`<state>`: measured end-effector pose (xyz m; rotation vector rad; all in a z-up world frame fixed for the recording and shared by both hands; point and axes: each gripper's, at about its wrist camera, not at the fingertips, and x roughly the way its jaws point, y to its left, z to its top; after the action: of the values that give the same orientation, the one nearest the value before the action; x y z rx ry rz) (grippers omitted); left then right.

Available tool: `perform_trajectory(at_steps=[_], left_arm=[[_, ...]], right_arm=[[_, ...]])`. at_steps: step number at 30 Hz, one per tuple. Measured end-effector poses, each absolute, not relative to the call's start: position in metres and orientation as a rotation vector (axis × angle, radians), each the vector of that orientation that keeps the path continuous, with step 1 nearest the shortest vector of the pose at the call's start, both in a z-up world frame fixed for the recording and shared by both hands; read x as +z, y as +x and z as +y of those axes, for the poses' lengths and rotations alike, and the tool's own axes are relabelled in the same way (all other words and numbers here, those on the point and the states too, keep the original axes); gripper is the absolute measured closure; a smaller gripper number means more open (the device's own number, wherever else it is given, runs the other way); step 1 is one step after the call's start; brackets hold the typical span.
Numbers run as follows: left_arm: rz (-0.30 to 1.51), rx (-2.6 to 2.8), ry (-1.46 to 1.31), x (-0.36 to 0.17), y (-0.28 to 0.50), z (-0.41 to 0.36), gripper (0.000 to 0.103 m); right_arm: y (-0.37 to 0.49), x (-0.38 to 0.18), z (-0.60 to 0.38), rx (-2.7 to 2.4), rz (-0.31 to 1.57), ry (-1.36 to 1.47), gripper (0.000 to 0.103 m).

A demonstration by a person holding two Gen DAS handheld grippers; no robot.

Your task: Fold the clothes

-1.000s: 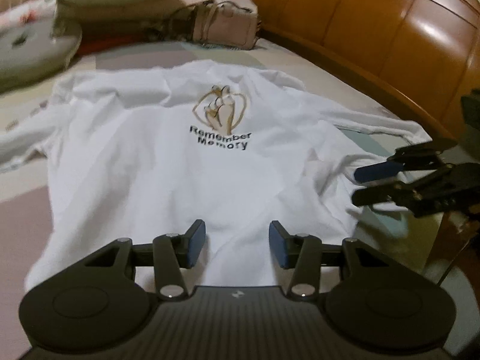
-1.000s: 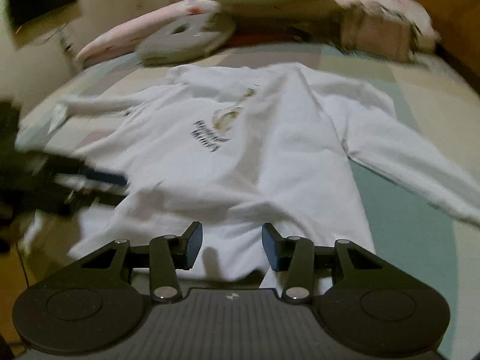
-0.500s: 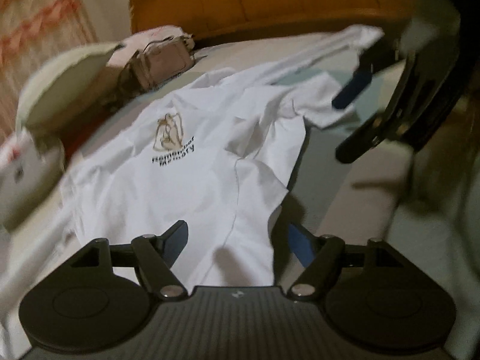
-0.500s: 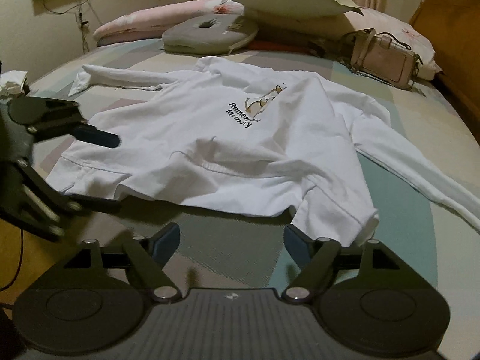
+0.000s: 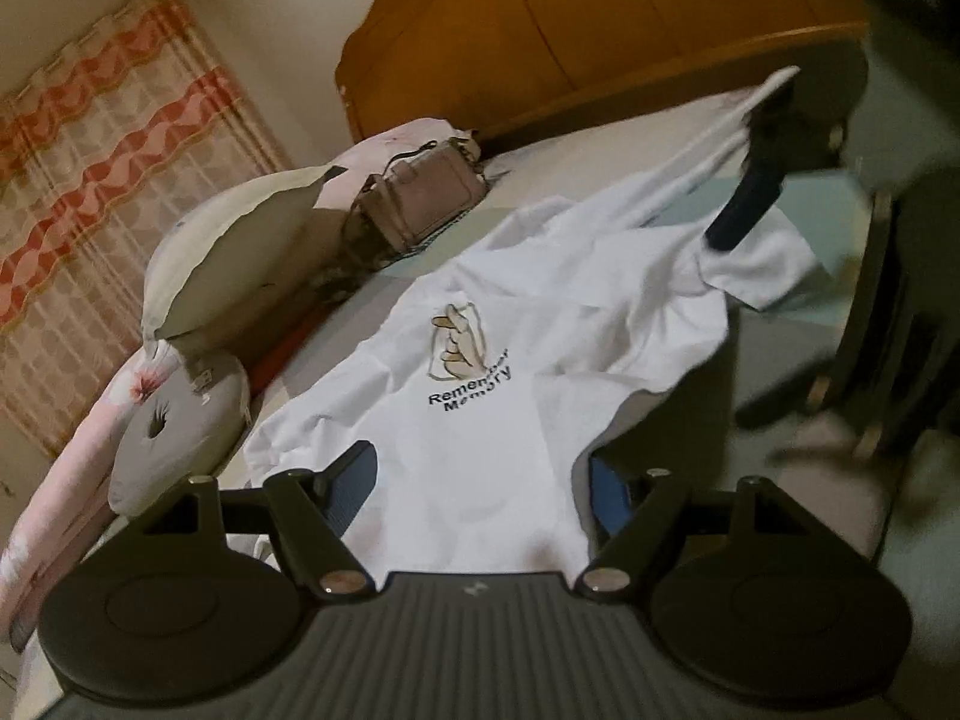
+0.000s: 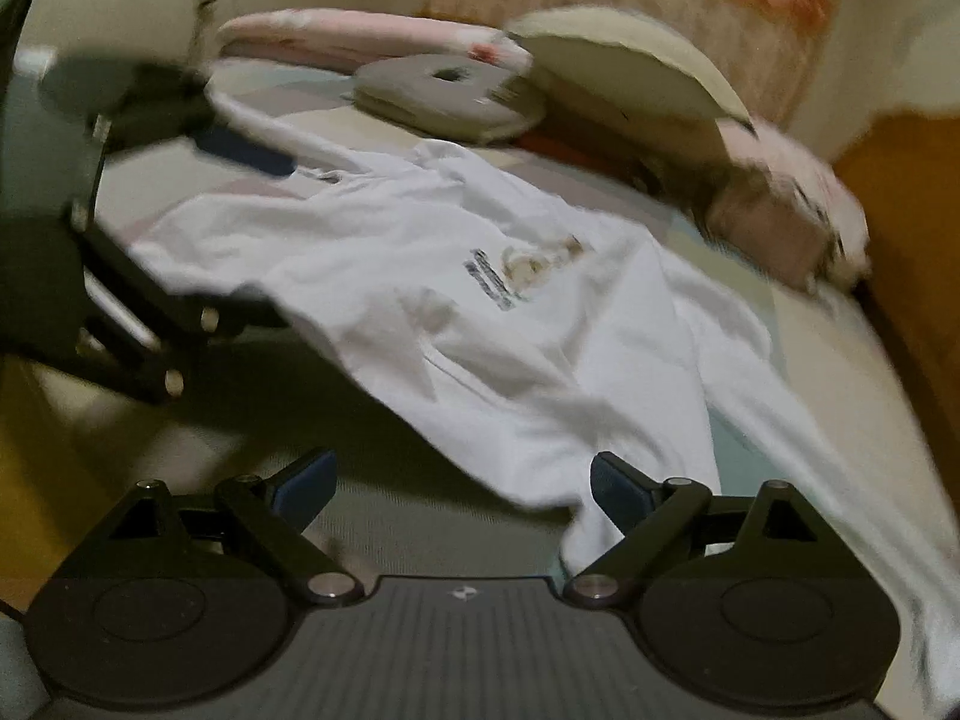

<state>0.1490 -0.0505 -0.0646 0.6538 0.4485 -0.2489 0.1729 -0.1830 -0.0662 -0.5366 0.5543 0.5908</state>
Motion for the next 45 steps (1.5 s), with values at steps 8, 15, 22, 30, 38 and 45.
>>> perform_trajectory(at_steps=[8, 15, 22, 30, 38, 45], left_arm=[[0.496, -0.276, 0.652, -0.077, 0.150, -0.043, 0.028], [0.541, -0.294, 0.665, -0.101, 0.143, -0.043, 0.041], [0.577, -0.373, 0.578, -0.089, 0.142, -0.038, 0.101], [0.604, -0.449, 0.578, -0.055, 0.113, -0.017, 0.102], [0.784, -0.543, 0.540, -0.068, 0.089, -0.013, 0.101], [0.800, -0.394, 0.319, -0.050, 0.095, 0.034, 0.090]], right_arm=[[0.184, -0.102, -0.140, 0.438, 0.367, -0.866, 0.010], [0.187, -0.110, -0.158, 0.368, 0.360, -0.945, 0.038], [0.174, -0.093, -0.160, 0.530, 0.433, -0.880, 0.098], [0.136, -0.044, -0.182, 0.708, 0.547, -0.807, 0.098], [0.138, -0.052, -0.200, 0.813, 0.831, -0.649, 0.096], [0.134, -0.038, -0.227, 0.751, 0.807, -0.487, 0.071]])
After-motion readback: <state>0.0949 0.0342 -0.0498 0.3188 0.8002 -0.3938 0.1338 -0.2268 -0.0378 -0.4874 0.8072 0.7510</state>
